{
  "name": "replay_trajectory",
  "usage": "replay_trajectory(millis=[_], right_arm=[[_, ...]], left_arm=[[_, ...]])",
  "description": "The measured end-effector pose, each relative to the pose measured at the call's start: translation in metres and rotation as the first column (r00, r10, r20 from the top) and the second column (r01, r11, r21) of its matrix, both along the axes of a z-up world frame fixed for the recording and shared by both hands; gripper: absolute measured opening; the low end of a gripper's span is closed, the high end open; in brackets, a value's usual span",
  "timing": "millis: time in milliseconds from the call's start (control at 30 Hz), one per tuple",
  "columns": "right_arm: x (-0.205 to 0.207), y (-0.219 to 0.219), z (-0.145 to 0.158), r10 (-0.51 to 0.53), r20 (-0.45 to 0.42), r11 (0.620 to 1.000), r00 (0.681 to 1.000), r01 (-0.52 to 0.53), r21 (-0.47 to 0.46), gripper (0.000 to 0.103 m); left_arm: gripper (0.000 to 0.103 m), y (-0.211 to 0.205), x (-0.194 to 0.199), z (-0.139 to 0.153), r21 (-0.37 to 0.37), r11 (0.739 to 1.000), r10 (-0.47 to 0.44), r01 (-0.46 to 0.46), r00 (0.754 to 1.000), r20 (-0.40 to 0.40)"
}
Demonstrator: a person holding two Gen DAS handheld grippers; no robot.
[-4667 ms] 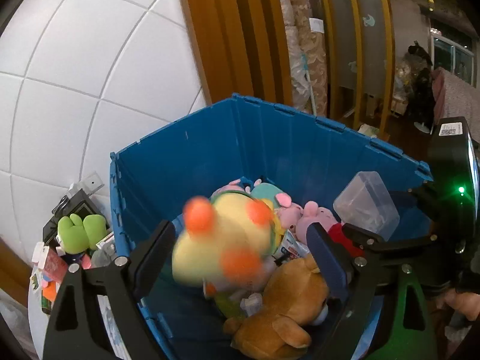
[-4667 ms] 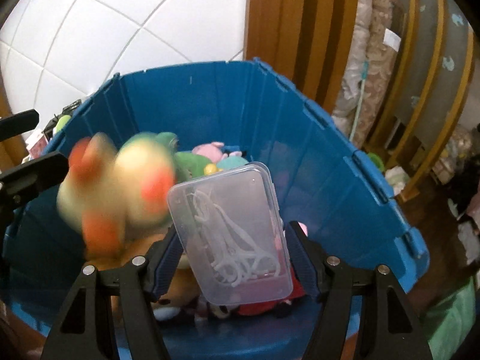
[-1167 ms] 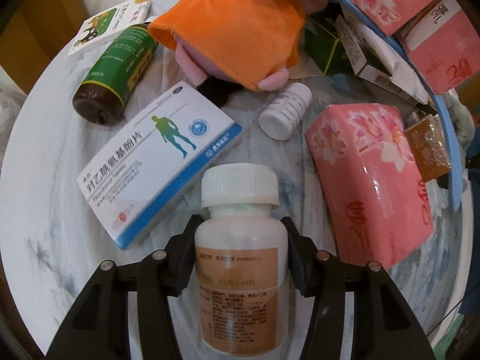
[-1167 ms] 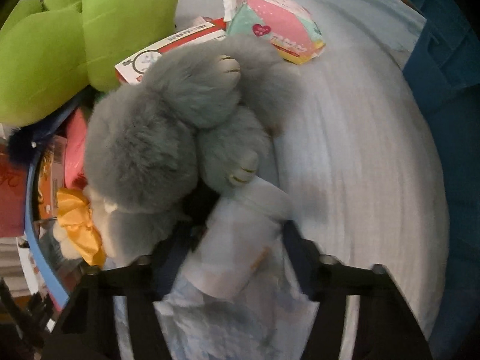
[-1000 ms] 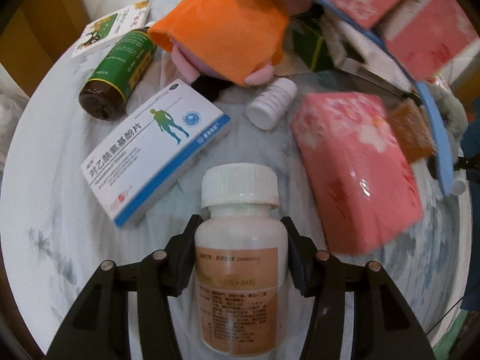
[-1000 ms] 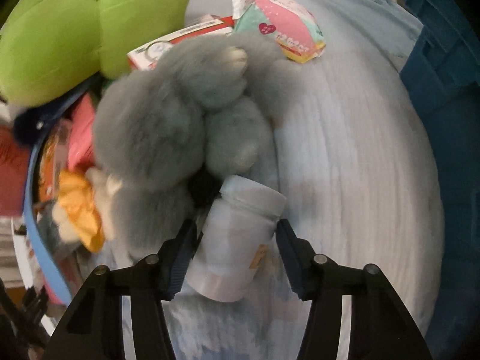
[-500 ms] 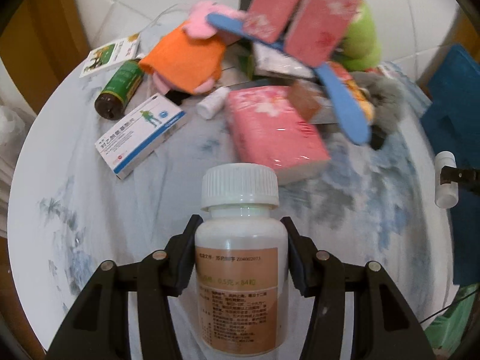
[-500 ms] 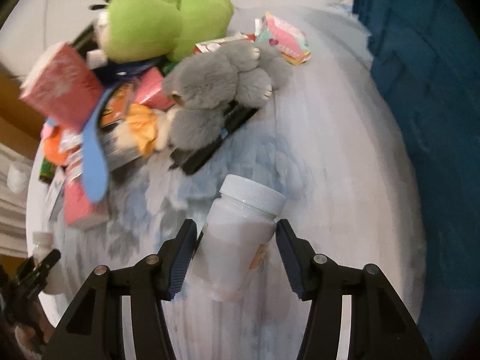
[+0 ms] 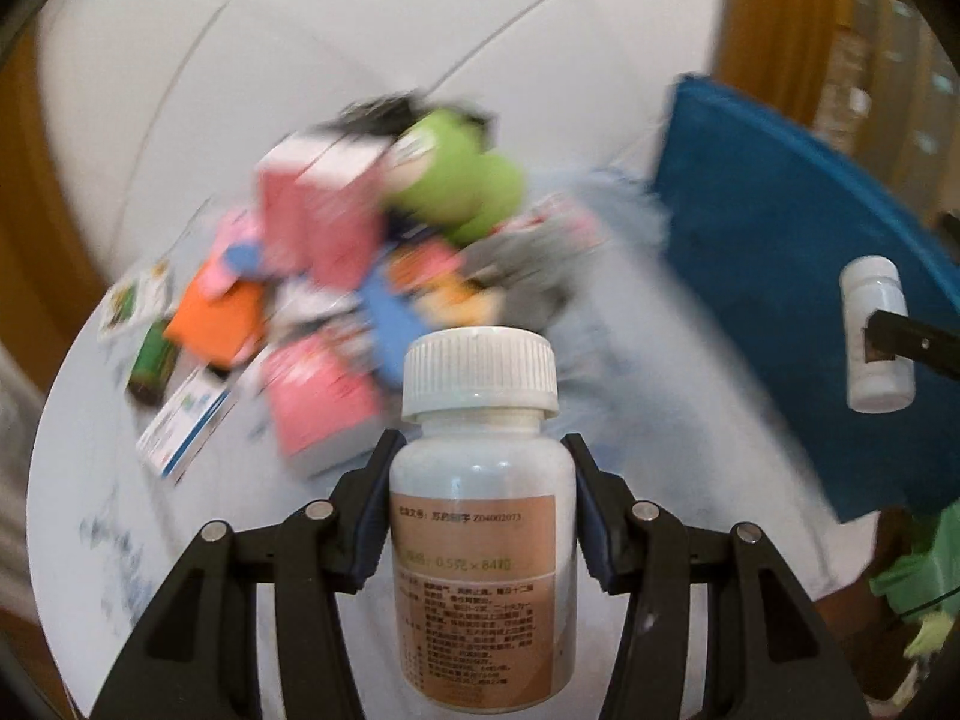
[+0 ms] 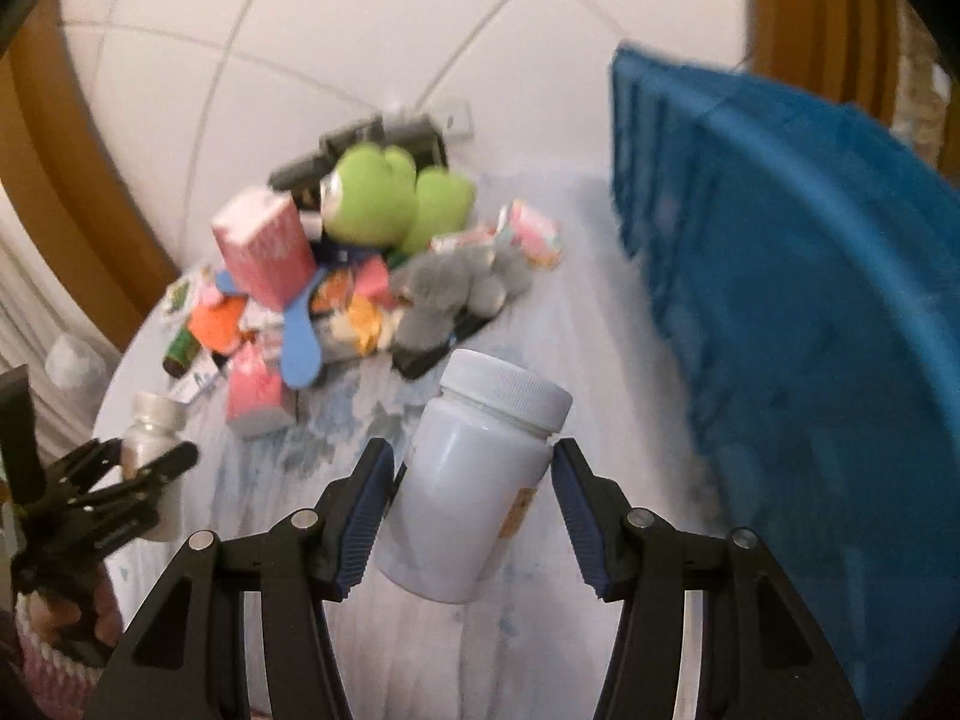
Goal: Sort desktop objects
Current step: 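Carry both white bottles over the blue crate and release them inside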
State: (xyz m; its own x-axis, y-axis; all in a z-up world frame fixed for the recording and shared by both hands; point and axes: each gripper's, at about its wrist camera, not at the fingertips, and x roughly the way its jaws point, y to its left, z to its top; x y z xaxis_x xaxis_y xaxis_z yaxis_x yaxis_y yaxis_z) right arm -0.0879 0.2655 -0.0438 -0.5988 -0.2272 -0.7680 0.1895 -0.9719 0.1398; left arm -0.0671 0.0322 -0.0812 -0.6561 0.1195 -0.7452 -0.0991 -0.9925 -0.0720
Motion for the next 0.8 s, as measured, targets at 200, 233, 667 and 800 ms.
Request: replay_trajectory(millis=[200, 233, 667, 800], right_arm=[[0.041, 0.051, 0.053, -0.053, -0.14, 0.998, 0.989, 0.055, 0.006, 0.054], [0.048, 0.062, 0.063, -0.065, -0.163, 0.998, 0.984, 0.068, 0.011, 0.054], [0.088, 0.219, 0.133, -0.222, -0.322, 0.968, 0.92, 0.248, 0.041, 0.054], [0.081, 0.268, 0.126, -0.256, -0.301, 0.958, 0.919, 0.282, 0.048, 0.054]], left_arm=[[0.052, 0.09, 0.001, 0.05, 0.018, 0.987, -0.159, 0.162, 0.98, -0.121], [0.052, 0.104, 0.002, 0.058, 0.018, 0.983, -0.181, 0.185, 0.973, -0.143], [0.052, 0.281, 0.001, 0.146, 0.029, 0.926, -0.347, 0.376, 0.879, -0.327], [0.052, 0.338, -0.004, 0.159, 0.012, 0.912, -0.384, 0.41, 0.863, -0.328]])
